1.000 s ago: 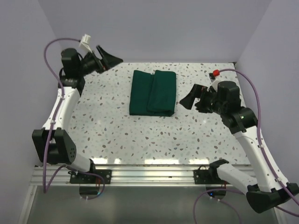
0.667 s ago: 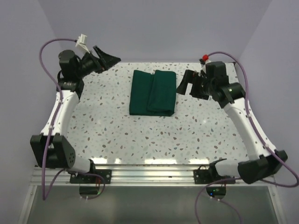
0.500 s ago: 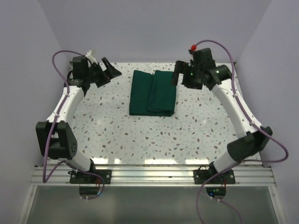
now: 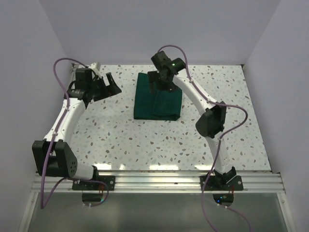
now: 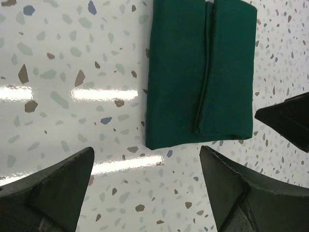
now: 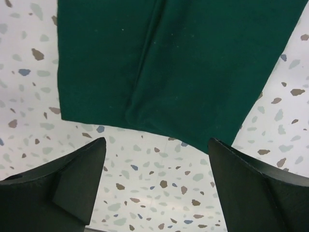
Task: Open and lay out the surgical kit
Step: Open the surgical kit at the center of the board.
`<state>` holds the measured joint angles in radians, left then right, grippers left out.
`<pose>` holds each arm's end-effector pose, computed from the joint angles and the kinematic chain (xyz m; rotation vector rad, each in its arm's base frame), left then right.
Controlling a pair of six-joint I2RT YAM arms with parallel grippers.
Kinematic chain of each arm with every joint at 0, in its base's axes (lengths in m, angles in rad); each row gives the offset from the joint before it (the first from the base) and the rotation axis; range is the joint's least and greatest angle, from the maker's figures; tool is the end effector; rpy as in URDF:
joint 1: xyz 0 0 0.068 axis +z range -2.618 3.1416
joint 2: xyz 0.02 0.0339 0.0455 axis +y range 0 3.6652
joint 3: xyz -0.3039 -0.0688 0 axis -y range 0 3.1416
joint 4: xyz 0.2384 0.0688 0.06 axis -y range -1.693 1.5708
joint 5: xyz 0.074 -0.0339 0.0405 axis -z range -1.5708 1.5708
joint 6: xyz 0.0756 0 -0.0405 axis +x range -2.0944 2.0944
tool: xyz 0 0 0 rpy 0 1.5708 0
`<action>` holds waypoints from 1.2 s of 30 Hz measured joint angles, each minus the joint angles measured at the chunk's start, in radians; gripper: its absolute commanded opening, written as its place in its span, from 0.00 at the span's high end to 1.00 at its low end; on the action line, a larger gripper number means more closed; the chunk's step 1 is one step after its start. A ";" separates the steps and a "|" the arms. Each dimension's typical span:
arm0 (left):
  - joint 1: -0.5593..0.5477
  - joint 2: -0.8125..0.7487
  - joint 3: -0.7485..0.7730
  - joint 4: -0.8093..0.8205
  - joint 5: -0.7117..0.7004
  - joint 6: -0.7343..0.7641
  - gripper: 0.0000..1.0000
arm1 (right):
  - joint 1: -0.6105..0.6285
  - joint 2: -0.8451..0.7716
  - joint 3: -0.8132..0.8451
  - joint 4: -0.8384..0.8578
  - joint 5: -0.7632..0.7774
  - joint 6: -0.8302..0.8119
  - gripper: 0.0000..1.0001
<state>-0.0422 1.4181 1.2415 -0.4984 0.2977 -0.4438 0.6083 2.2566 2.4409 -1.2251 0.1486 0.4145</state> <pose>0.3320 -0.0362 0.3396 -0.2928 2.2594 -0.5935 0.4258 0.2829 0.3230 -0.1995 2.5960 0.1768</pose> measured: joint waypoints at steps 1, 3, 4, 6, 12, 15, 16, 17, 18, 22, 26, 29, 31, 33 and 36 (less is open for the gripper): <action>-0.001 -0.005 -0.016 0.000 0.002 -0.001 0.05 | 0.001 0.019 0.000 -0.003 0.002 0.001 0.11; -0.008 -0.011 -0.047 0.003 0.003 -0.002 0.05 | 0.007 0.051 0.000 -0.003 0.007 0.002 0.11; -0.013 -0.012 -0.057 0.003 0.005 -0.003 0.05 | 0.010 0.064 0.000 -0.003 0.010 0.001 0.11; -0.021 -0.012 -0.063 0.002 0.005 -0.008 0.06 | 0.023 0.095 0.001 -0.001 0.017 -0.001 0.11; -0.028 -0.029 -0.063 0.007 0.000 -0.007 0.06 | 0.085 0.183 0.011 0.015 0.045 0.001 0.13; -0.028 -0.045 -0.079 0.010 -0.010 -0.004 0.06 | 0.107 0.215 0.011 0.024 0.066 0.003 0.15; -0.028 -0.053 -0.089 0.009 -0.014 -0.001 0.06 | 0.112 0.225 0.011 0.028 0.073 0.004 0.16; -0.028 -0.059 -0.097 0.007 -0.016 0.002 0.06 | 0.115 0.234 0.011 0.031 0.078 0.004 0.17; -0.028 -0.064 -0.105 0.005 -0.018 0.003 0.06 | 0.117 0.243 0.011 0.035 0.086 0.006 0.19; -0.029 -0.071 -0.133 0.002 -0.021 0.018 0.06 | 0.117 0.270 -0.004 0.056 0.118 0.011 0.28; -0.029 -0.071 -0.160 0.002 -0.023 0.023 0.06 | 0.117 0.292 -0.019 0.069 0.149 0.010 0.55; -0.029 -0.070 -0.162 0.003 -0.021 0.029 0.07 | 0.116 0.296 -0.027 0.071 0.162 0.009 0.83; -0.029 -0.067 -0.162 0.007 -0.019 0.029 0.07 | 0.116 0.296 -0.027 0.071 0.175 0.009 0.94; -0.029 -0.058 -0.162 0.013 -0.014 0.029 0.07 | 0.116 0.296 -0.027 0.071 0.185 0.011 0.98; -0.029 -0.032 -0.162 0.017 -0.001 0.029 0.07 | 0.116 0.286 -0.037 0.071 0.198 0.011 1.00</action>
<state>-0.0708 1.3865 1.0794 -0.4816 0.2966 -0.4145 0.7246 2.5423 2.4042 -1.1538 0.3470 0.4252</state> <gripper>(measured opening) 0.930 0.040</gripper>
